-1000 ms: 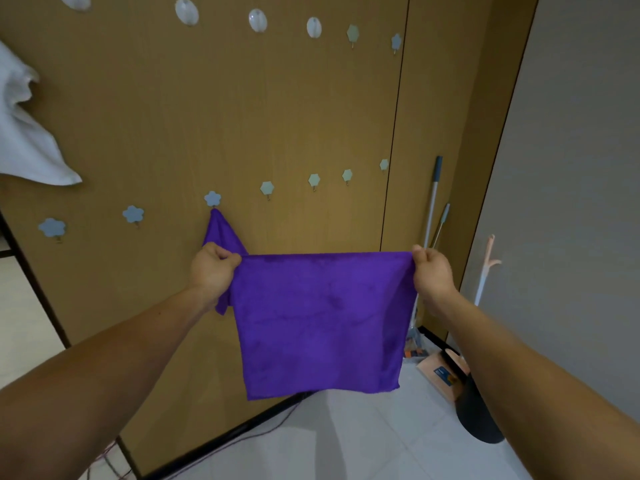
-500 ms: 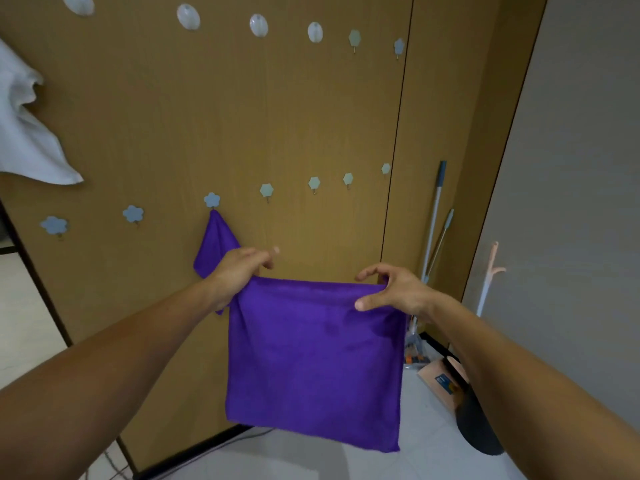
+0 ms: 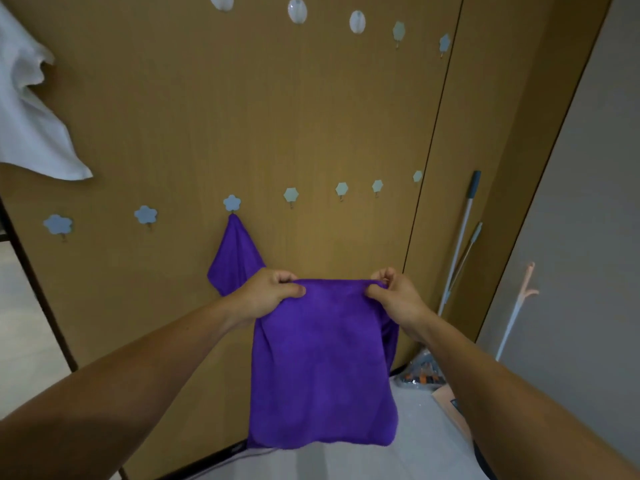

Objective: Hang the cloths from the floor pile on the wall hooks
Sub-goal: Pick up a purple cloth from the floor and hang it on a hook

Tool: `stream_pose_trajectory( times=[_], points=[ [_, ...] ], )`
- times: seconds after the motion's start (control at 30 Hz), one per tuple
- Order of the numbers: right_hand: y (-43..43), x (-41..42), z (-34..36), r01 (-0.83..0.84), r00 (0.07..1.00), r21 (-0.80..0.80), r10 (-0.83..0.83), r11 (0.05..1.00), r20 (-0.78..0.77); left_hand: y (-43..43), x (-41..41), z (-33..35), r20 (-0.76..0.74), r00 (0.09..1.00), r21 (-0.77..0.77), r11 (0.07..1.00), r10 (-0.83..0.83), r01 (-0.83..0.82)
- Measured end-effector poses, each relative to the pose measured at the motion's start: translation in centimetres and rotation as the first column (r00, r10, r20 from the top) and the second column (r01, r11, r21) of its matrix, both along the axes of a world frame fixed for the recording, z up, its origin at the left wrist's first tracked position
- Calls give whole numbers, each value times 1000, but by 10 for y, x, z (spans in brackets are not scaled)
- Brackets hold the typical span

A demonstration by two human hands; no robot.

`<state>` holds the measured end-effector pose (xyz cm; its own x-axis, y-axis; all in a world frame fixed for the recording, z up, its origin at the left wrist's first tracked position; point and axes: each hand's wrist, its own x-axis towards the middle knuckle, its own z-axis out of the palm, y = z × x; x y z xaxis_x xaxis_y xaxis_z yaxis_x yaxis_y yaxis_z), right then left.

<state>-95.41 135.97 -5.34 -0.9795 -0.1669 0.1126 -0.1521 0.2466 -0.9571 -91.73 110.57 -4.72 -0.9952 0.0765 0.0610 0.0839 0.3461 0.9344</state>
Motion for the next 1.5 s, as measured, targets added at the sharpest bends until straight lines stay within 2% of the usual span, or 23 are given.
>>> stream_pose_trajectory(
  times=[0.13,0.23,0.33,0.37,0.43,0.5,0.6,0.83,1.0,1.13,1.37,1.43,1.5],
  points=[
    [-39,-33,8,-40,999,70,40,997,4,-17,-38,-1,-26,997,4,998,69,-69],
    [-60,-54,16,-99,995,36,98,994,23,-34,-63,1,-101,986,-89,986,132,-142],
    [-76,-73,25,-128,990,92,122,988,63,-49,-83,4,-195,978,-195,975,69,-107],
    [-82,-80,25,-115,992,80,109,990,69,-53,-90,4,-211,976,-222,971,43,-91],
    [-95,-93,22,-81,994,-39,83,996,68,-57,-106,2,-224,974,-253,964,21,-79],
    [-106,-109,21,-50,997,-135,58,990,58,-60,-122,-1,-211,977,-227,971,30,-79],
    [-120,-139,18,-13,999,-151,18,988,27,-64,-151,-8,-270,956,-225,958,112,-176],
    [-147,-248,4,49,985,11,-47,999,-164,-73,-235,-12,-350,882,-259,872,316,-415],
    [-169,-335,6,56,975,47,-44,997,-217,-82,-312,-5,-419,797,-299,762,436,-574],
    [-188,-391,6,66,965,134,-29,989,-262,-86,-364,-10,-468,715,-313,659,520,-684],
    [-210,-430,-14,85,968,89,-61,992,-242,-78,-400,-27,-410,584,-227,541,701,-809],
    [-209,-433,-23,72,978,91,-52,993,-200,-77,-403,-39,-343,601,-226,558,722,-799],
    [-206,-436,-27,26,991,93,-14,995,-134,-77,-404,-48,-244,628,-137,615,739,-777]
  ],
)
